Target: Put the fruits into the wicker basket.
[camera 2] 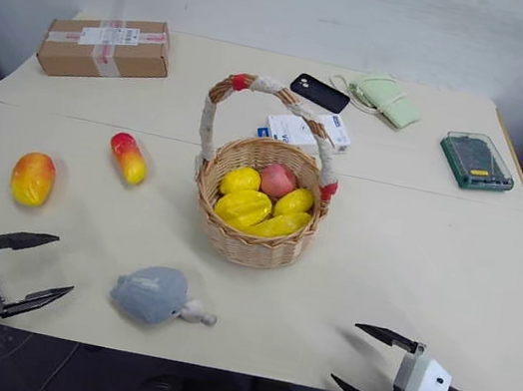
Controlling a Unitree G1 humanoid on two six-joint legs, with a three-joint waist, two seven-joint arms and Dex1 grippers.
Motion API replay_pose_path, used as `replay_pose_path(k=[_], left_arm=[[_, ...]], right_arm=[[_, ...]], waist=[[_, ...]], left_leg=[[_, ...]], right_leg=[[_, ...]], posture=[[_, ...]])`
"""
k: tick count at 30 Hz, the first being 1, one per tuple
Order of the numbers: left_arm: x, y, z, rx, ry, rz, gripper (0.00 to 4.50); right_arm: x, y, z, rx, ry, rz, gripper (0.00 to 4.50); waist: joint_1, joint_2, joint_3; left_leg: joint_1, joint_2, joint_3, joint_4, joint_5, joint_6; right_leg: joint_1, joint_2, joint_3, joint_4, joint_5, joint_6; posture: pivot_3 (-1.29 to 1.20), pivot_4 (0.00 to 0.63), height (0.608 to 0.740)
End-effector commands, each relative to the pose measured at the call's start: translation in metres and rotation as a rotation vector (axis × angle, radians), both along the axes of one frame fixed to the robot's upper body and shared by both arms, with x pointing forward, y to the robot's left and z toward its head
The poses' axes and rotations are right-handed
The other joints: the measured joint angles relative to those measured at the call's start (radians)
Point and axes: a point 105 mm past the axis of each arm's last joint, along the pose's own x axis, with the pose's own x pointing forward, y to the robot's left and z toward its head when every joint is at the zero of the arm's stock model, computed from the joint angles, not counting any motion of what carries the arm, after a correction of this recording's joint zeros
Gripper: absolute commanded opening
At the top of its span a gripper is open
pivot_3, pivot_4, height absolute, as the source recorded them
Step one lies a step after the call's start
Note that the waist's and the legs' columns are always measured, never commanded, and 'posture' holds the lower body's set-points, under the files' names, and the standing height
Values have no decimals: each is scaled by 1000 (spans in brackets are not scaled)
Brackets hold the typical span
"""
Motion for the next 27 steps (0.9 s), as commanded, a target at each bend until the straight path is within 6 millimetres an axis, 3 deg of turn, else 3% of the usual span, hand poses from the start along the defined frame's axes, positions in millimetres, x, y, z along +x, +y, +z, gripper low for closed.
replay_pose_path(k=[1,10,17,20,23,27], left_arm=[[-10,-2,-1,-5,75,-42,4500],[-19,-10,-4,-117,251,-92,4500],[-15,-15,8,-127,288,-152,4500],[-16,-30,16,-121,314,-248,4500],[-11,-53,25,4,278,-400,4500],[12,-93,29,-54,230,-499,4500]], right_arm=[[3,2,7,14,-25,2,4458],[11,6,9,42,-36,2,4458],[16,17,21,151,-32,-2,4458],[19,32,47,277,-134,8,4458],[18,45,86,426,-195,49,4458],[14,56,99,395,-224,141,4458]], waist=[[-1,0,0],[-1,0,0],[0,0,0],[0,0,0],[0,3,1],[7,4,1]], left_leg=[[0,0,0,0,0,0],[0,0,-1,0,0,0],[0,0,-1,0,0,0],[0,0,-2,0,0,-1],[0,0,-2,0,1,-1],[0,-1,-2,1,1,-1]], right_leg=[[0,0,0,0,0,0],[0,0,-1,0,0,0],[0,0,-2,0,0,0],[0,0,-2,1,0,0],[0,-1,-2,2,0,0],[1,-1,-3,1,0,0]], posture=[[0,150,740],[0,150,740],[0,150,740],[0,150,740],[0,150,740],[0,150,740]])
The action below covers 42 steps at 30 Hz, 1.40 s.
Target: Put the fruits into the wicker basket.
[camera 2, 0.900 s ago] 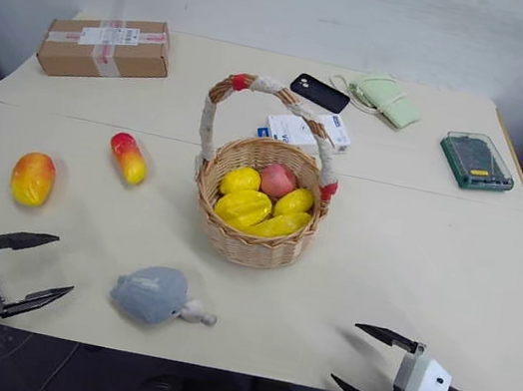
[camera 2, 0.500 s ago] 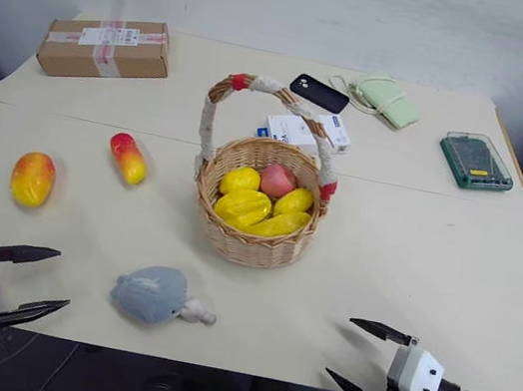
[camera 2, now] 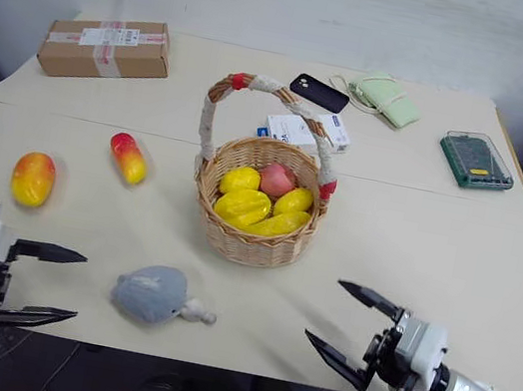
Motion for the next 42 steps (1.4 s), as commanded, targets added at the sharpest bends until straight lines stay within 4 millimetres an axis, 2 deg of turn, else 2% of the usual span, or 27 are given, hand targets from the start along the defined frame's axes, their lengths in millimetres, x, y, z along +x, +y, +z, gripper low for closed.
replay_pose_path(k=[1,3,8,10,11,13,16,19,21,24,26,28,31,33,35,37,38,40,42], left_arm=[[10,-28,-6,-55,22,-66,4500],[11,-37,-20,-34,60,-107,4500],[15,-43,-43,38,97,-149,4500],[25,-49,-43,2,82,-126,4500],[29,-54,-38,-41,67,-120,4118],[33,-60,-31,-93,51,-116,3651],[27,-54,-30,-90,47,-121,2713],[19,-38,-23,-131,52,-53,1820],[17,-25,-4,-233,64,59,1298],[19,4,30,-421,8,289,726],[24,36,58,-598,-84,497,623],[22,73,80,-772,-161,680,623],[9,151,90,-949,-317,1024,623],[7,194,80,-989,-388,1274,623],[7,222,63,-982,-402,1479,623],[7,246,40,-1093,-365,1673,623],[9,251,26,-1131,-343,1745,623],[16,249,1,-1103,-287,1816,623],[17,247,-11,-1078,-268,1856,623]], right_arm=[[-3,8,15,-11,-58,50,4458],[0,11,15,-10,-59,46,4458],[1,7,11,-30,-45,9,4458],[0,5,9,-34,-36,1,4458],[0,5,8,-36,-35,-1,4500],[0,5,7,-37,-34,-3,4500],[2,6,6,-36,-34,-6,4500],[6,9,6,-24,-42,9,4500],[7,14,8,-4,-47,33,4500],[10,24,18,59,-55,65,4500],[14,33,32,143,-8,93,4500],[21,42,52,215,-38,96,4500],[29,50,72,250,-102,108,4500],[34,51,75,238,-124,103,4500],[38,50,73,226,-134,94,4500],[41,49,70,211,-142,92,4500],[42,49,69,200,-150,94,4500],[44,50,68,187,-168,92,4500],[46,50,68,186,-181,85,4500]], waist=[[0,0,0],[-2,0,0],[-6,0,0],[-3,1,0],[-2,1,0],[-2,0,0],[-6,0,0],[-15,0,0],[-20,0,0],[-19,0,0],[-19,1,1],[-23,1,1],[-32,1,1],[-28,1,0],[-19,0,0],[-6,-1,0],[-1,-2,-1],[3,-6,-4],[4,-12,-6]], left_leg=[[0,0,0,0,0,0],[0,0,0,0,0,0],[-1,1,1,0,2,-5],[-1,1,1,0,2,-4],[-1,1,1,1,1,-4],[-2,1,1,2,1,-3],[-2,0,1,3,1,-3],[0,1,2,1,2,-3],[0,1,2,1,2,-3],[-1,2,-1,1,1,-2],[-1,1,-1,2,2,-1],[-1,1,-2,2,2,0],[0,1,-3,2,3,-1],[-1,1,-3,1,3,-2],[-1,1,-4,1,3,-2],[-2,0,-3,2,3,-3],[-2,0,-2,2,3,-3],[-3,-1,-2,4,2,-2],[-4,-1,-1,4,2,-1]], right_leg=[[0,0,0,0,0,0],[0,1,0,0,0,0],[-2,3,2,0,-1,1],[-2,3,2,0,-1,1],[-2,3,2,0,-1,1],[-2,2,2,0,0,2],[-1,2,3,0,1,4],[-2,2,4,1,1,4],[-2,2,3,2,0,3],[-2,2,1,2,0,3],[-2,1,0,3,0,3],[-2,0,0,4,1,3],[-2,1,0,5,1,3],[-2,1,-1,4,0,3],[-2,1,-2,2,0,2],[-2,0,-2,1,0,2],[-2,0,-2,0,0,2],[-1,-2,-2,0,1,3],[-1,-3,-2,-1,1,4]], posture=[[0,150,740],[0,150,740],[0,150,740],[0,150,740],[0,150,740],[0,150,740],[0,150,740],[0,150,740],[0,150,740],[0,150,740],[0,150,740],[0,150,740],[0,150,740],[0,150,740],[0,150,740],[0,150,740],[0,150,740],[0,150,740],[0,150,740]])
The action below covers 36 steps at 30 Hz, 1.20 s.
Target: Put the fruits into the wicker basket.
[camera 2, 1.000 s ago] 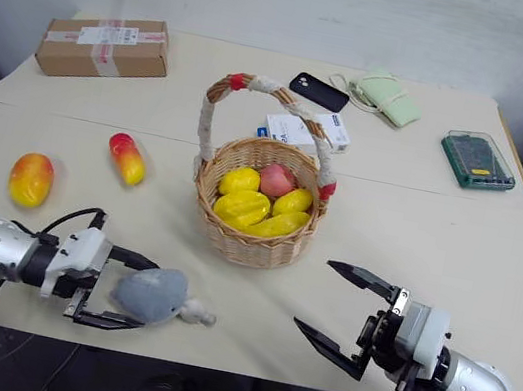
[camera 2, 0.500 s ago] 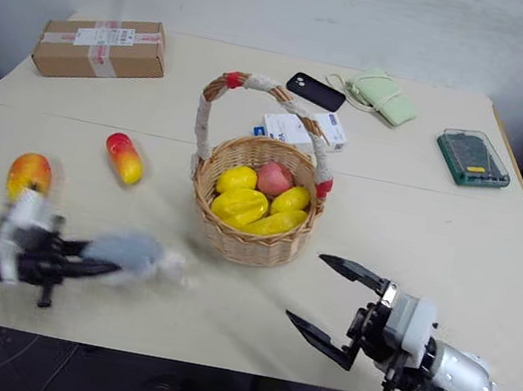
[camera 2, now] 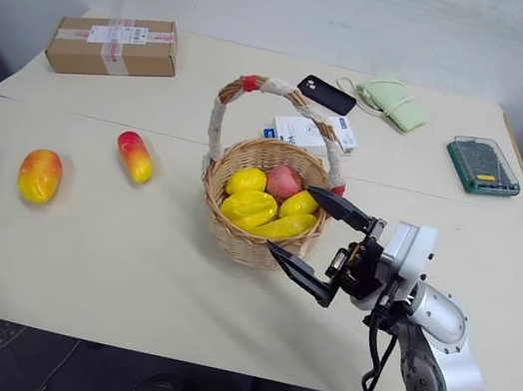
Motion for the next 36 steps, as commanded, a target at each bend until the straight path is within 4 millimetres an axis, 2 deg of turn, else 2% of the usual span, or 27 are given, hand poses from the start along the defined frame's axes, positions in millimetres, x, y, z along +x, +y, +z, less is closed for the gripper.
replay_pose_path(k=[1,3,6,9,11,13,15,16,20,22,28,29,31,32,34,36], left_arm=[[-3,5,-2,21,30,76,623],[-11,13,-7,-2,50,143,623],[-20,22,-6,-12,55,184,1492],[-31,33,10,27,16,221,2410],[-44,44,12,70,72,292,3069],[-41,40,13,105,89,238,3696],[-32,32,24,149,34,164,4319],[-31,31,31,187,25,155,4453],[-34,33,53,305,0,121,4453],[-31,30,62,400,37,34,4453],[-35,29,85,553,98,-69,4453],[-38,31,97,579,79,-76,4453],[-35,15,116,647,46,-233,4453],[-32,2,115,667,72,-352,4453],[-23,-27,103,683,168,-603,4453],[-17,-40,89,594,272,-757,4453]], right_arm=[[-1,0,8,11,-66,-4,4500],[1,0,8,11,-71,-10,4500],[1,0,6,6,-70,-14,4500],[1,-2,4,0,-65,-22,4500],[2,-4,2,-4,-61,-27,4500],[2,-4,0,-7,-54,-28,4500],[2,-4,-2,-14,-49,-22,4500],[2,-5,-2,-16,-47,-21,4500],[2,-7,-4,-27,-38,-20,4500],[2,-9,-6,-38,-31,-18,4500],[1,-11,-9,-54,-18,-16,4500],[1,-12,-10,-59,-16,-16,4500],[1,-14,-11,-65,-14,-18,4500],[0,-14,-11,-70,-15,-16,4500],[-1,-13,-12,-92,-25,4,4500],[-3,-12,-12,-112,-39,26,4500]], waist=[[-1,-6,-3],[-1,-11,-5],[-7,-10,-5],[-8,-10,-5],[-8,-10,-5],[-7,-10,-5],[-6,-9,-4],[-3,-9,-4],[-2,-10,-5],[-4,-11,-6],[-11,-6,-3],[-12,-6,-3],[-11,-8,-4],[-11,-9,-4],[-11,-8,-4],[-9,-4,-2]], left_leg=[[0,0,0,0,0,0],[0,1,-1,-1,0,-2],[2,1,-1,-2,0,-3],[3,2,-1,-3,0,-3],[3,2,-2,-3,0,-3],[3,2,-2,-3,0,-3],[3,2,-2,-3,0,-3],[3,2,-1,-3,0,-3],[2,2,-1,-3,0,-3],[2,2,-2,-4,0,-3],[2,2,0,-6,0,-3],[2,2,0,-6,-1,-3],[2,3,-1,-7,-1,-4],[1,4,-1,-7,-1,-4],[0,4,-1,-7,-1,-5],[0,3,0,-6,-1,-5]], right_leg=[[0,0,0,0,0,0],[0,1,-1,0,0,0],[0,1,-1,2,0,0],[0,2,-1,3,-1,-1],[0,2,-2,3,-1,-2],[0,2,-2,3,-1,-2],[0,1,-2,3,-1,-2],[0,1,-2,3,-1,-2],[0,0,-4,3,-1,-3],[0,0,-4,3,-2,-4],[-1,-1,-3,2,-3,-5],[-1,0,-3,2,-3,-5],[-3,1,-4,2,-3,-7],[-4,1,-5,2,-4,-8],[-5,1,-5,3,-4,-8],[-5,0,-4,2,-4,-8]], posture=[[0,150,740],[0,150,740],[0,150,740],[0,150,740],[0,150,740],[0,150,740],[0,150,740],[0,150,740],[0,150,740],[0,150,740],[0,150,740],[0,150,740],[0,150,740],[0,150,740],[0,150,740],[0,150,740]])
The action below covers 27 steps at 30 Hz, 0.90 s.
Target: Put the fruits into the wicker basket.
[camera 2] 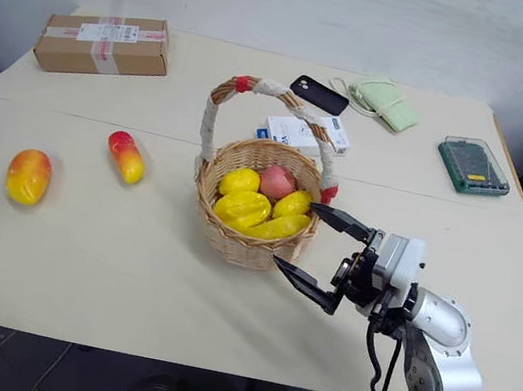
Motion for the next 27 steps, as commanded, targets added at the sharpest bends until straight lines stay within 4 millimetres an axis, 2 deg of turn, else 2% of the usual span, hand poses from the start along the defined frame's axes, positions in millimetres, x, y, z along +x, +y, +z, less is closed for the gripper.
replay_pose_path(k=[1,2,5,11,14,16,18,23,27], left_arm=[[14,-21,-13,-71,209,-141,4453],[20,-17,-21,-119,280,-100,4453],[47,-24,-34,-185,355,-84,4453],[96,-55,-46,-328,388,-154,4453],[112,-56,-64,-269,449,-83,4453],[123,-52,-65,-262,418,-19,4453],[131,-52,-68,-248,409,12,4453],[140,-70,-84,-248,455,-45,4453],[143,-69,-79,-218,422,-50,4453]], right_arm=[[-4,-3,8,-12,-62,25,4500],[-4,-3,9,-12,-69,28,4500],[-3,-3,8,0,-73,31,4500],[-8,-6,-4,-1,-59,36,4500],[-11,-10,-8,-2,-53,24,4500],[-13,-12,-9,2,-49,11,4500],[-14,-14,-10,8,-45,-1,4500],[-17,-17,-12,15,-41,-28,4500],[-17,-19,-14,21,-40,-40,4500]], waist=[[5,2,1],[6,3,2],[6,5,3],[6,3,2],[2,3,2],[4,6,3],[6,6,3],[7,4,2],[7,4,2]], left_leg=[[0,0,0,0,0,1],[0,-1,0,0,-1,3],[1,-1,0,0,0,3],[-4,0,1,2,1,1],[-9,0,4,5,3,-2],[-8,0,4,6,3,-2],[-9,0,4,9,4,-2],[-9,1,2,14,3,-2],[-7,0,2,15,4,-2]], right_leg=[[0,-1,0,0,0,0],[0,0,0,1,0,0],[0,1,-1,2,0,0],[-5,2,1,4,0,1],[-11,3,2,6,0,1],[-11,3,2,7,0,2],[-11,3,2,10,0,2],[-11,3,2,16,0,2],[-10,2,2,19,0,3]], posture=[[0,150,740],[0,150,740],[0,150,740],[0,150,740],[0,150,740],[0,150,740],[0,150,740],[0,150,740],[0,150,740]])
